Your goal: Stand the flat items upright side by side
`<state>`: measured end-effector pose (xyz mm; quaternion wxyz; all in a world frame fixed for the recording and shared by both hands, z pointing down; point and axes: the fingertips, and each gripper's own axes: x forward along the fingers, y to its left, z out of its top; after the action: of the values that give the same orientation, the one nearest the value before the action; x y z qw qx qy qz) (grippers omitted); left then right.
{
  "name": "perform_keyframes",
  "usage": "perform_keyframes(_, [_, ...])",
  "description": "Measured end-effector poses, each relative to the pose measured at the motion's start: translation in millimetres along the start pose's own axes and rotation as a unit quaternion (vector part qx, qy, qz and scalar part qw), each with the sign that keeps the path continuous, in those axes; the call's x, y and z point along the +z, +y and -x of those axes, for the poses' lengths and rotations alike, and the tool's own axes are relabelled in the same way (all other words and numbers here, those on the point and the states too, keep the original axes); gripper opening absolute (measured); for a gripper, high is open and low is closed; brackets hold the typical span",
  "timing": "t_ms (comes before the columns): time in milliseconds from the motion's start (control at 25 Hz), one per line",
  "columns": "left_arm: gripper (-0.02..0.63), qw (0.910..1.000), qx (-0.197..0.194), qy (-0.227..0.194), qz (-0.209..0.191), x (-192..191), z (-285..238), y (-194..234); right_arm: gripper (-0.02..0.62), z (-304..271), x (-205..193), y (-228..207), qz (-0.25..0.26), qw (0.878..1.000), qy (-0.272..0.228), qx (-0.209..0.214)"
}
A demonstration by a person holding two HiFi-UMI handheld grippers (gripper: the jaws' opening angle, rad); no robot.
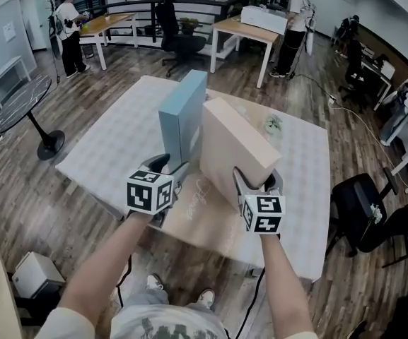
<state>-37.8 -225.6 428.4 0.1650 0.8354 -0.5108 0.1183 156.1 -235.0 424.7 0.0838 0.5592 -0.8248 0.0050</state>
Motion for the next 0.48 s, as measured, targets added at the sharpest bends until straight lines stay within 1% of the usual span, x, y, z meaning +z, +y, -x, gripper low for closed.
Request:
perform_keyframes(80, [0.255,1.0000,-0.002,0.001,-0.004,1,-1,10,0.344,-7,-2,1,-0.006,1.000,0.002,-0.025])
perform_keyframes(280, [0.255,0.9998,-0.010,0.000,-0.018,11,-4,39,0.344,-26,-2,10,-0.011,0.997,0.010,-0.071])
perform_keyframes(480, [0.255,0.9985,-0.031,-0.004,-0.046,25,-9,56,0.344,-42,-1,19,-0.027,0.991,0.015,-0.132])
